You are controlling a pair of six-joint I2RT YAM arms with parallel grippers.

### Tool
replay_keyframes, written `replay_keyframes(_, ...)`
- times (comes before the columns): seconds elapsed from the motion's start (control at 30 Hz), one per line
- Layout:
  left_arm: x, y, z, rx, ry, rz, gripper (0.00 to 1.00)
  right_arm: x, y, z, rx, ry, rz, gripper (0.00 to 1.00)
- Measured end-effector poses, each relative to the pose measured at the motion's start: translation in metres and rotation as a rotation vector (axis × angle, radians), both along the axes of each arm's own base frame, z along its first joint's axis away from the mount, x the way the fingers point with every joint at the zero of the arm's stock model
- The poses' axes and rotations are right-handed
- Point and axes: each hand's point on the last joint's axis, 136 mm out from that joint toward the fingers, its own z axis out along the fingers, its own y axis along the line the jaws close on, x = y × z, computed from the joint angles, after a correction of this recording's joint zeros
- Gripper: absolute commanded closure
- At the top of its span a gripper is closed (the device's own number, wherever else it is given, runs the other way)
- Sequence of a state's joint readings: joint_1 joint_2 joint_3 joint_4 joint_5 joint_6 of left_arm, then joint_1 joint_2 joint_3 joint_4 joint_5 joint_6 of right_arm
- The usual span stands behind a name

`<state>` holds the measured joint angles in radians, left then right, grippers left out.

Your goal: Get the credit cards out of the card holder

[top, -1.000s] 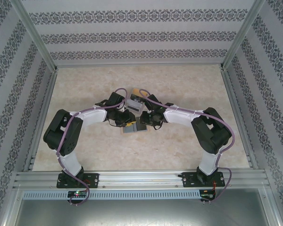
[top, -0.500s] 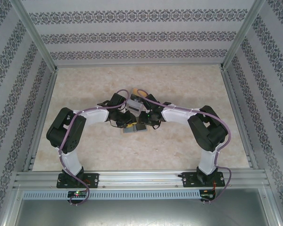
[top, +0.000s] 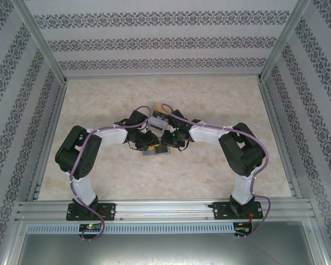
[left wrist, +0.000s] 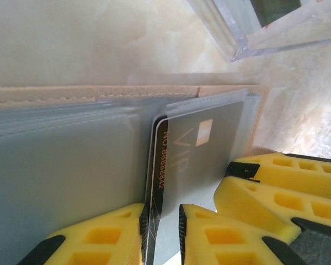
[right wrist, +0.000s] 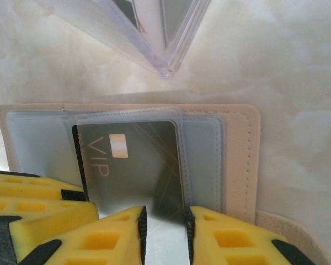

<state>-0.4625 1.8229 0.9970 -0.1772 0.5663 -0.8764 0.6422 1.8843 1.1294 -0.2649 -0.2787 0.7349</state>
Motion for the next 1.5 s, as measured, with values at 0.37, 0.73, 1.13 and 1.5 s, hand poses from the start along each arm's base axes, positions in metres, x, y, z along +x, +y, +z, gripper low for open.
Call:
replay_keyframes(0.37, 0.001, -0.002, 0.001, -0.084, -0.032, -0.012, 0.78, 0.001, -0.004, -0.004, -0.001, 0.017, -0.007, 0.79)
replay_keyframes(0.73, 0.002, -0.006, 0.004, -0.158, -0.089, -0.031, 0.79, 0.000, -0.003, -0.004, 0.001, 0.020, -0.006, 0.79)
replay_keyframes(1.13, 0.000, -0.004, 0.015, -0.178, -0.123, -0.041, 0.87, 0.001, -0.001, -0.004, 0.008, 0.023, -0.002, 0.81)
replay_keyframes(1.5, 0.002, 0.002, 0.017, -0.174, -0.150, -0.051, 0.89, 0.003, 0.003, -0.004, -0.002, 0.041, 0.002, 0.84)
